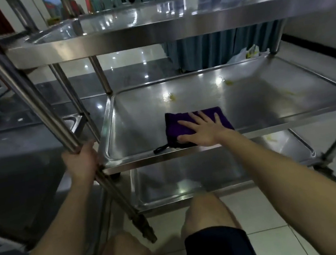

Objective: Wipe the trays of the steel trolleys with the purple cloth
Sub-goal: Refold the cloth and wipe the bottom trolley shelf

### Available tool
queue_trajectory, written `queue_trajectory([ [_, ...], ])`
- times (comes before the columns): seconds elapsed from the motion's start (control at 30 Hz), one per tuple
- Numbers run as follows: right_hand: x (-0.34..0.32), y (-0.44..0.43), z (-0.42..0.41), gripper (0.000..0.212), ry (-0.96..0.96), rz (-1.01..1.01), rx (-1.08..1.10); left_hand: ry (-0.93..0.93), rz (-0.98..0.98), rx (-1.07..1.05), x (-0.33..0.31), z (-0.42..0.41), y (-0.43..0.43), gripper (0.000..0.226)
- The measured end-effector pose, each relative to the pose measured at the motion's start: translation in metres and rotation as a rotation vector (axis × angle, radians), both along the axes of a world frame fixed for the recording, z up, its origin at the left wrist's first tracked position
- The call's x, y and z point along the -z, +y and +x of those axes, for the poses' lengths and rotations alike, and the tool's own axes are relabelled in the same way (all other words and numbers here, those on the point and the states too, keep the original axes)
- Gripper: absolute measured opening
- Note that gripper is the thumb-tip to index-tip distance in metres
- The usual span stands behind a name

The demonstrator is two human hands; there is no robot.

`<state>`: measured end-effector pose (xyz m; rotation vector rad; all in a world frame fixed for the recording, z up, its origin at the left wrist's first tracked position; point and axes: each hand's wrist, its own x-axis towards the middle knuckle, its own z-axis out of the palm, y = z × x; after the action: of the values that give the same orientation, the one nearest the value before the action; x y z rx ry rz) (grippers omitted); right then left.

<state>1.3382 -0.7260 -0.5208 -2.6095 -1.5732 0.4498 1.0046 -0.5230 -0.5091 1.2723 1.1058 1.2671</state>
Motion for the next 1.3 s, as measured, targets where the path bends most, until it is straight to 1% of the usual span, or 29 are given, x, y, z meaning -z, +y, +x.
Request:
queue_trajectory([
  [0.07,0.002,-0.025,0.029,0.108,-0.003,-0.006,0.048,-0.017,-0.011,0.047,0.001,-0.001,-0.003,0.034],
  [0.23,0.003,-0.059,0.092,0.104,-0.007,0.008,0.19,-0.095,-0.031,0.102,0.0,-0.001,-0.002,0.039],
  [0.33,0.002,-0.055,0.116,0.112,-0.016,0.004,0.257,-0.138,-0.021,0.141,0.002,-0.003,-0.002,0.042],
  [0.4,0.003,-0.042,0.119,0.116,-0.032,-0.002,0.291,-0.147,-0.024,0.162,0.002,-0.003,-0.002,0.049],
  [0.43,0.003,-0.033,0.117,0.118,-0.036,-0.004,0.301,-0.146,-0.024,0.161,0.002,-0.002,-0.002,0.049],
  [0.53,0.001,0.004,0.101,0.121,-0.042,-0.01,0.287,-0.158,-0.021,0.133,0.003,-0.003,-0.002,0.041],
  [0.63,-0.002,0.06,0.06,0.114,-0.06,-0.006,0.207,-0.167,-0.041,0.116,0.004,-0.003,-0.002,0.039],
  [0.77,-0.003,0.148,-0.041,0.107,-0.081,0.013,-0.005,-0.163,-0.055,0.097,0.002,0.002,-0.006,0.042],
  [0.87,-0.002,0.183,-0.112,0.106,-0.067,0.023,-0.138,-0.141,-0.062,0.094,-0.003,0.0,-0.007,0.044],
  [0.93,0.001,0.182,-0.138,0.106,-0.064,0.032,-0.192,-0.112,-0.07,0.105,-0.005,-0.001,-0.009,0.051],
  [1.0,0.003,0.168,-0.146,0.104,-0.054,0.047,-0.228,-0.105,-0.077,0.132,-0.009,-0.003,-0.013,0.052],
  [1.13,0.004,0.127,-0.134,0.1,0.017,0.04,-0.238,-0.086,-0.098,0.126,-0.014,-0.006,-0.017,0.028],
  [1.3,0.0,0.063,-0.078,0.104,0.036,0.071,-0.182,-0.045,-0.122,0.059,-0.019,-0.003,-0.019,0.027],
])
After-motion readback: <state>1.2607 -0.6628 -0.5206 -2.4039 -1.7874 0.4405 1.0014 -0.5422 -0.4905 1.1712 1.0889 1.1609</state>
